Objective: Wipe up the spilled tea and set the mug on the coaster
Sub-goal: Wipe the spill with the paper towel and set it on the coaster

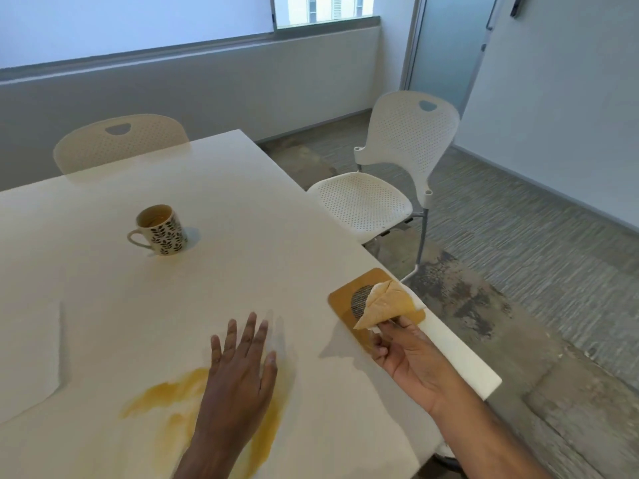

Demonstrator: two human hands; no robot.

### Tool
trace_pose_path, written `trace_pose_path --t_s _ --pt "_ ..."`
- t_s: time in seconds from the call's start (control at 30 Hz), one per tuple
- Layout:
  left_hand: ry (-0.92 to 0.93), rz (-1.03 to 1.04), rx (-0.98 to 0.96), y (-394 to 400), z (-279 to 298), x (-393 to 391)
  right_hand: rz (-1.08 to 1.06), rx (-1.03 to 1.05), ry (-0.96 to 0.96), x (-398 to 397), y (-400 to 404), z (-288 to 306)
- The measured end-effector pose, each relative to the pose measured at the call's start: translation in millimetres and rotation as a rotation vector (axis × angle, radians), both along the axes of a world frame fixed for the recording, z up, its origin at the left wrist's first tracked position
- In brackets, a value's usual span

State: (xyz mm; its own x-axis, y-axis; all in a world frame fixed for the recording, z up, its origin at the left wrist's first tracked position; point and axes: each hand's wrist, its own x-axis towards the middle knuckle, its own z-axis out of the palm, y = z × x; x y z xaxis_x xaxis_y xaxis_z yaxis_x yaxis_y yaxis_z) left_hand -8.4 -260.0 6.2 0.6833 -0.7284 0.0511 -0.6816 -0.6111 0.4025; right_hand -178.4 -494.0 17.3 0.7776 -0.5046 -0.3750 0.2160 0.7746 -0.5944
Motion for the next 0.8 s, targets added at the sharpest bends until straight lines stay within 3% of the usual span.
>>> trace_pose_path --t_s 0.4,0.8 --pt "-0.039 -0.216 0.024 -142 -6 -52 -0.166 0.031 0.028 -69 -93 -21" --pt "-0.044 -0.449 0.029 -247 -18 -115 -0.318 -0.088 0.14 -153 -162 -30"
